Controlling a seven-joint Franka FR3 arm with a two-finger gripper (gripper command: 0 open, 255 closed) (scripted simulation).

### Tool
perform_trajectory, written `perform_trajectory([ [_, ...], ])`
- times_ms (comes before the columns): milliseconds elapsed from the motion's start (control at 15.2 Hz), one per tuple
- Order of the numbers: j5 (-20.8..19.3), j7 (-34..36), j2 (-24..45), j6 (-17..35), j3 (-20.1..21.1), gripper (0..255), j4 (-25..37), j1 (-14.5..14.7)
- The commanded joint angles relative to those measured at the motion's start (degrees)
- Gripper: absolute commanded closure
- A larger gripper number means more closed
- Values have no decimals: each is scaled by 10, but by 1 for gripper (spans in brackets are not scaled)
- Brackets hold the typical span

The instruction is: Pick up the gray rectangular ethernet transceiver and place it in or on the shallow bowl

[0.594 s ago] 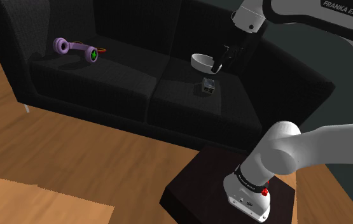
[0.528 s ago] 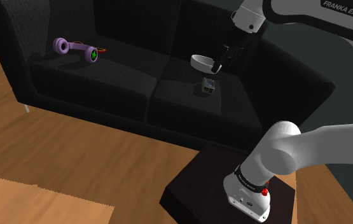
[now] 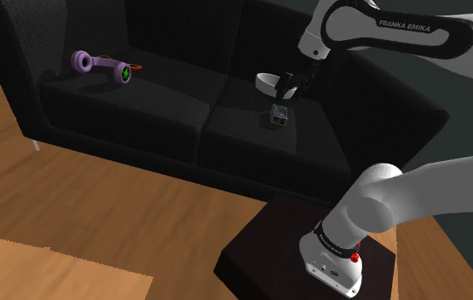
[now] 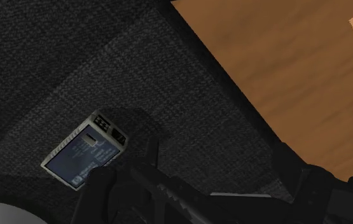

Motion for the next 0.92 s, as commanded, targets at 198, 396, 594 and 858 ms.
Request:
perform_trajectory([
  [198, -13, 2, 65, 62, -37, 0, -5, -27],
  [396, -17, 3, 109, 99, -59, 0, -2, -41],
  [594, -18, 2, 156, 134, -81, 0, 4, -54],
  [858, -14, 0, 206, 167, -104, 0, 15, -66],
])
